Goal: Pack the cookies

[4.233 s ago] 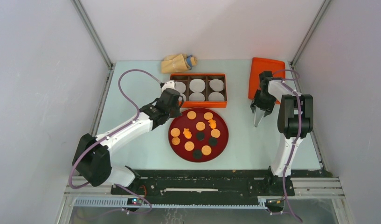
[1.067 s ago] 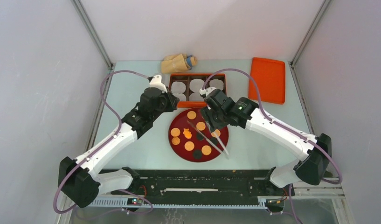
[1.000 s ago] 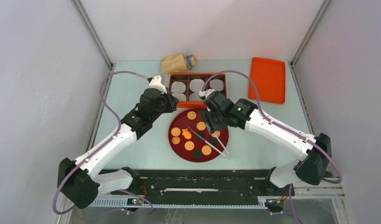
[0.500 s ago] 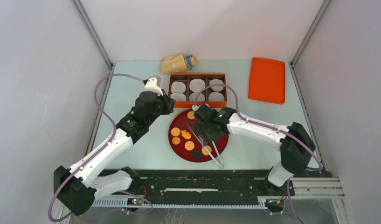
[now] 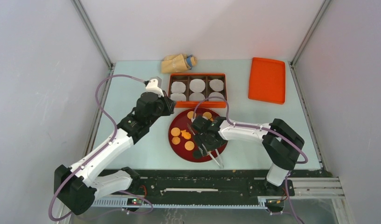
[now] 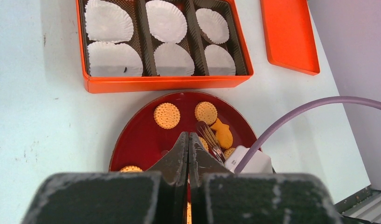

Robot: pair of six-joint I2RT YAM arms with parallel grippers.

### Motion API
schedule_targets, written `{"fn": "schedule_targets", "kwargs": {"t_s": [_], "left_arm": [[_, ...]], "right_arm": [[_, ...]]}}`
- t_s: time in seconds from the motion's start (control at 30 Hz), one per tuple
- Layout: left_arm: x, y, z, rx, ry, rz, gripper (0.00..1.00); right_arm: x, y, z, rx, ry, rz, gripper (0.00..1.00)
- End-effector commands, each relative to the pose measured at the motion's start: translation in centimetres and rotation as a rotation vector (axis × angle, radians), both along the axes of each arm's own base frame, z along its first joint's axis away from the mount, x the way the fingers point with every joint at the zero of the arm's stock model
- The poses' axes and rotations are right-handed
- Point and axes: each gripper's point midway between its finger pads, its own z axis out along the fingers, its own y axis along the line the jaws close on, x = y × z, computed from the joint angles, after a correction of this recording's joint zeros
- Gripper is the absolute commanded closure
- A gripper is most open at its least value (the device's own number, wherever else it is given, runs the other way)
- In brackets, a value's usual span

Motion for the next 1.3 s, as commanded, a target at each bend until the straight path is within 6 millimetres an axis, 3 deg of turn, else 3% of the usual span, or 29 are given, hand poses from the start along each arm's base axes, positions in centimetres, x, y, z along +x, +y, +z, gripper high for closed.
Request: {"fn": "schedule_targets", "kwargs": {"t_s": [0.0,0.1,0.23,0.47,0.63,0.87,1.13,1.27], "left_arm": [[0.1,0.0,-0.6,-0.001,-0.001,0.010,1.00],[0.1,0.0,-0.6,0.000,-0.001,0.010,1.00],[0.1,-0.2,-0.4,-0.004,-0.003,0.006,1.00],[0.4,-0.4,-0.2,-0.006,-0.006,0.002,1.00],[0.7,-0.6,0.1,-0.004,-0.012,0.003,1.00],[2.3,-2.5,-0.4,-0.007,0.009,-0.033,1.00],[2.1,-1.5,-1.1,0.020,0.016,0.000,1.00],[1.7,-0.3,-0.6,0.037,-0.004,0.039,1.00]], "right_arm": [[0.1,1.3,-0.7,0.036,0.006,-0.023,0.22],[-0.4,0.8,-1.2,0.015,0.033,-0.021,0.43],[-0.7,0.3,-0.2,0.012,0.027,-0.031,0.50],[0.5,-0.6,3.6,0.043,-0.042,-0.046,0.55],[1.5,0.0,7.0,0.075,-0.098,-0.025,0.56],[3.7,0.2,11.3,0.106,-0.212,-0.030,0.57],[4.0,0.3,13.9,0.141,-0.267,-0.033,0.59],[3.9,1.3,13.5,0.161,-0.257,-0.010,0.58]]}}
